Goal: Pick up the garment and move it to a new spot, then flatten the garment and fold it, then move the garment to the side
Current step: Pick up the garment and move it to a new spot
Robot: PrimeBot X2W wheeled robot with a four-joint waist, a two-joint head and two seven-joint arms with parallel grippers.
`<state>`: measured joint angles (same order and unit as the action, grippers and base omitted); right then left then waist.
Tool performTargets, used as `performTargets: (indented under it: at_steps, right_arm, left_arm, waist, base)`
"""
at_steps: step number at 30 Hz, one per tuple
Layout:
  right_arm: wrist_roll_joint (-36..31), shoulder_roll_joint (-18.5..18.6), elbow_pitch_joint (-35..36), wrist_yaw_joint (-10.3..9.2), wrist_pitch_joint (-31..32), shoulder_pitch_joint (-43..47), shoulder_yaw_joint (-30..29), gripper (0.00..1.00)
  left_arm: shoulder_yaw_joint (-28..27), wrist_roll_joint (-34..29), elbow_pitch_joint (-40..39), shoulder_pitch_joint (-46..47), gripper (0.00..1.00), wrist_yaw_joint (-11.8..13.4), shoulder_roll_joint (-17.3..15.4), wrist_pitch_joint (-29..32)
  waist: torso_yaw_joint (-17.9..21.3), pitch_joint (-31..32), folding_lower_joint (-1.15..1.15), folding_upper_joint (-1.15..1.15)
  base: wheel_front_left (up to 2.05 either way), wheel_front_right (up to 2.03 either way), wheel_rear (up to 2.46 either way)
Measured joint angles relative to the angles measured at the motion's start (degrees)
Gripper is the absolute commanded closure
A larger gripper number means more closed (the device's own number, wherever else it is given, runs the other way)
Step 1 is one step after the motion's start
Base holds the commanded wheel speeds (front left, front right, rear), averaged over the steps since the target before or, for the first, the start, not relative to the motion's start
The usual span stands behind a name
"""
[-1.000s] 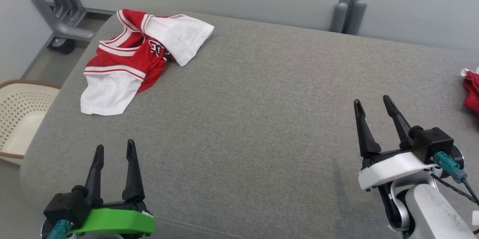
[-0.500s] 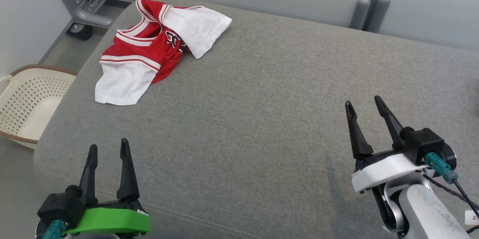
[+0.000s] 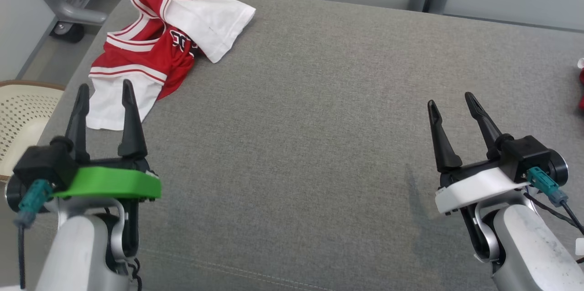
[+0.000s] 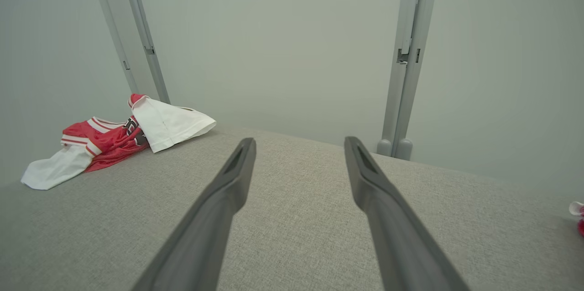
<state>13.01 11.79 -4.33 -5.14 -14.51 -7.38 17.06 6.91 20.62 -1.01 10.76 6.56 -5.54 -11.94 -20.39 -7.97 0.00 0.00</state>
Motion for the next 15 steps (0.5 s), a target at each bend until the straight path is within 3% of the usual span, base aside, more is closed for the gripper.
performTargets:
  at_steps: [10,15]
  right_arm:
    - [-1.2,0.9,2.1,0.57,1.5,-3.7,0.8,0.00]
    - [-2.3,1.6,3.9,0.57,2.4,-5.6,0.6,0.00]
  left_arm:
    - [-6.0,1.0,8.8,14.8,0.00,0.0,-6.1,10.7]
    - [-9.2,4.3,13.3,20.7,0.00,0.0,-6.8,15.7]
  waist:
    - [3.9,-4.0,0.00,0.00]
    - [6.3,-6.8,0.00,0.00]
  base:
    - [0.00,0.00,0.00]
    - [0.00,0.00,0.00]
